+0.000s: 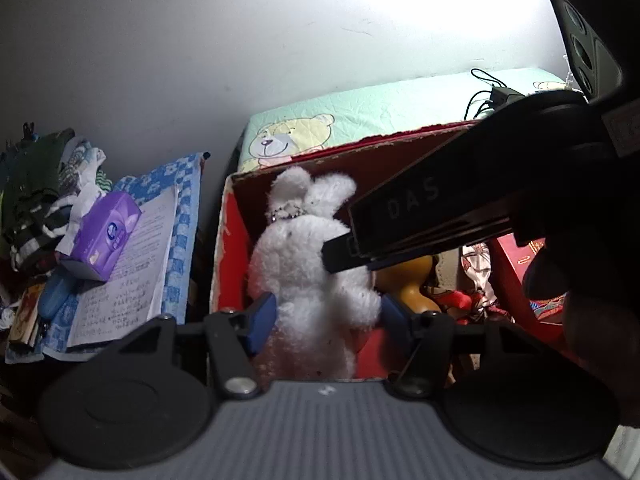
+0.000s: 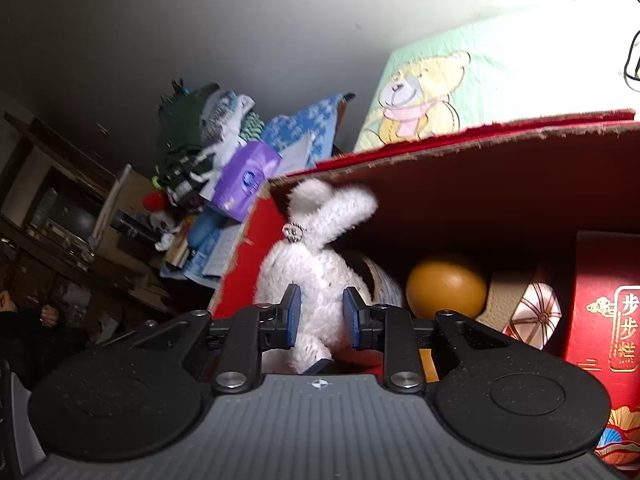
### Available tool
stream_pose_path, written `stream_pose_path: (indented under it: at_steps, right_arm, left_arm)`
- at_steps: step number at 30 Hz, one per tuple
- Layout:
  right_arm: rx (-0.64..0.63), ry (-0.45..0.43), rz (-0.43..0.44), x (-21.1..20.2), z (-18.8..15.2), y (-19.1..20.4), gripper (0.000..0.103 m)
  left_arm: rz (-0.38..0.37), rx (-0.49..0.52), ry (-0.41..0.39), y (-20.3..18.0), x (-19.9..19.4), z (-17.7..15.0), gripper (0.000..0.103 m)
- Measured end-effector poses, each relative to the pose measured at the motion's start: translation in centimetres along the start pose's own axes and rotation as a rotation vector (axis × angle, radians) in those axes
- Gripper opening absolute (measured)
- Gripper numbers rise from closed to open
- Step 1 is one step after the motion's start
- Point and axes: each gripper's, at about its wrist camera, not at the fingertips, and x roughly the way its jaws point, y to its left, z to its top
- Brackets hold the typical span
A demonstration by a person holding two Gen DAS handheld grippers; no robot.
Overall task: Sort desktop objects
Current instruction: 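Carry the white bunny into the red box and open both grippers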
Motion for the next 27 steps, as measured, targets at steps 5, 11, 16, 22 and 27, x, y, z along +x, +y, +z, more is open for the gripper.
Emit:
stream_pose_path:
  at_steps: [5, 11, 16, 22, 27]
  right_arm:
    - [0.070, -0.002, 0.023, 0.1, 0.1, -1.0, 0.034]
    - [0.172, -0.048, 0.094, -1.0, 0.1, -2.5, 0.037]
    - [0.071, -0.085, 0.064, -1.4, -0.1, -1.1, 0.037]
    - [0.050, -0.128, -0.003, -1.7, -0.4, -0.7, 0.037]
    - [0.074, -0.133, -0.057, -2.3, -1.1, -1.1, 0.037]
  left_arm:
    - [0.009, -0.001, 0.009, -0.4, 0.3, 0.5, 0.067]
    - [0.040, -0.015, 0.045, -0.5, 0.8, 0.9, 0.069]
    - [0.042, -0.046, 0.073, 0.0, 0.8, 1.2, 0.072]
    - [0.062, -0.047, 0.070, -0.3, 0.3, 1.6, 0.074]
    - [0.070, -0.050, 0.069, -0.3, 0.2, 1.7, 0.077]
